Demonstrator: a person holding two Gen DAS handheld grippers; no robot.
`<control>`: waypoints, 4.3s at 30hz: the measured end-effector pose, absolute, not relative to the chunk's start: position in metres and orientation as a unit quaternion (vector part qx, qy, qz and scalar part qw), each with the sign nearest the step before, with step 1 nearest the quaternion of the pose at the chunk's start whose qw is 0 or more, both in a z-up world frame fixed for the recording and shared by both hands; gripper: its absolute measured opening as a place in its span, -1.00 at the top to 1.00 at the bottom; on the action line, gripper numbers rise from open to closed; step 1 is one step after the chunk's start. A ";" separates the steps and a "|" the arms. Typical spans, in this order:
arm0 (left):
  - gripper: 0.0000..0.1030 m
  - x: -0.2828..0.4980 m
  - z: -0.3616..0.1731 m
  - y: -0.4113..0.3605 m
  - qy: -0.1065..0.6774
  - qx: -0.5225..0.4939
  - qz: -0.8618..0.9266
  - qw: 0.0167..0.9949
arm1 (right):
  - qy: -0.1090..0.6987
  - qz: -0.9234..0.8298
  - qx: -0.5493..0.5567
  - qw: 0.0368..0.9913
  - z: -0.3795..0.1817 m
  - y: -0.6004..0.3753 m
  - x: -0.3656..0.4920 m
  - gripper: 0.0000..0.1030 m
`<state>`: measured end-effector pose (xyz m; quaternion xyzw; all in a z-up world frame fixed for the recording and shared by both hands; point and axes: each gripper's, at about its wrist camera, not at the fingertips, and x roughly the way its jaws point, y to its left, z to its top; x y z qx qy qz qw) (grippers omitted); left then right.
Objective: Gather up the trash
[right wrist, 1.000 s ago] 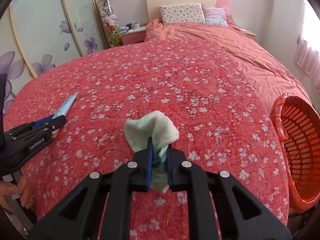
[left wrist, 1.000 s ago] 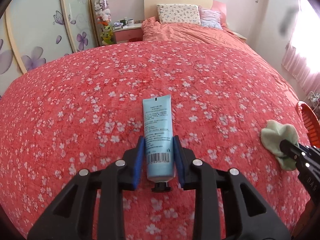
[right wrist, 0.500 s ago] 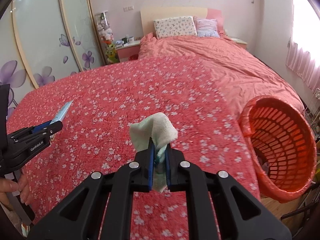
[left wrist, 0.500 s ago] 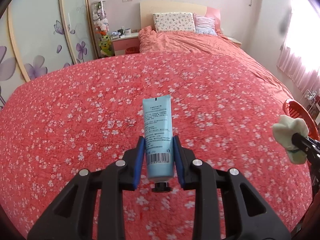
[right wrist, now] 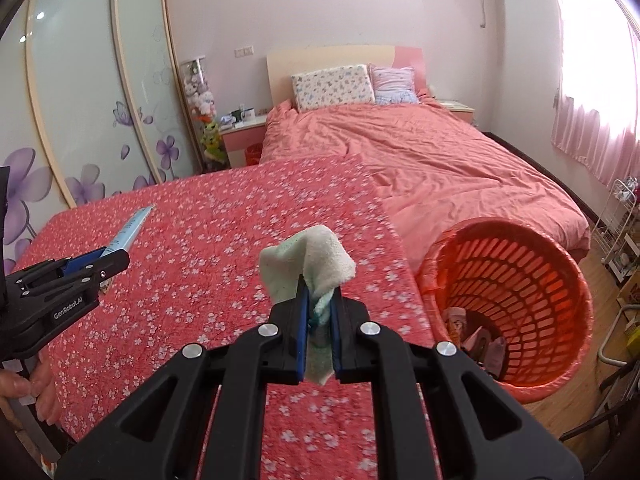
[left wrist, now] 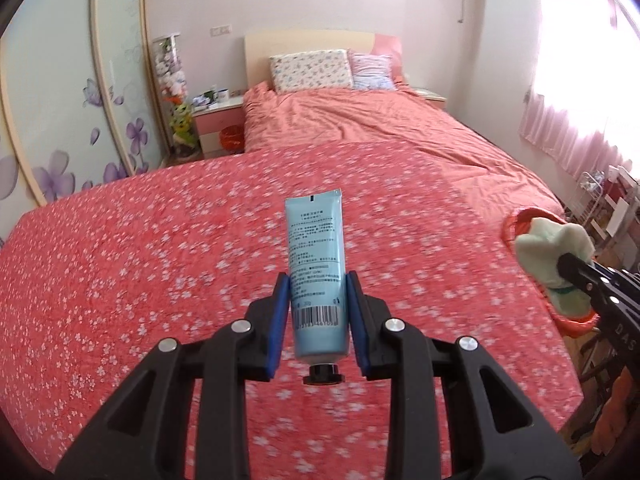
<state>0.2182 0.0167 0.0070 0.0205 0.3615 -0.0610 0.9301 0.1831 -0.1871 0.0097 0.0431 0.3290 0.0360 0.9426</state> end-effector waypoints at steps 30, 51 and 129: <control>0.45 0.204 0.018 -0.203 0.337 0.048 -0.276 0.899 | 0.280 -0.093 0.123 0.948 0.014 -0.354 0.163 0.82; -0.02 0.257 -0.031 -0.251 0.380 0.062 -0.243 0.890 | 0.314 -0.137 0.176 0.923 -0.020 -0.398 0.175 -0.16; -0.92 -0.001 0.017 -0.015 0.232 0.019 0.034 0.972 | 0.261 -0.239 0.025 0.935 0.014 -0.214 0.011 -0.96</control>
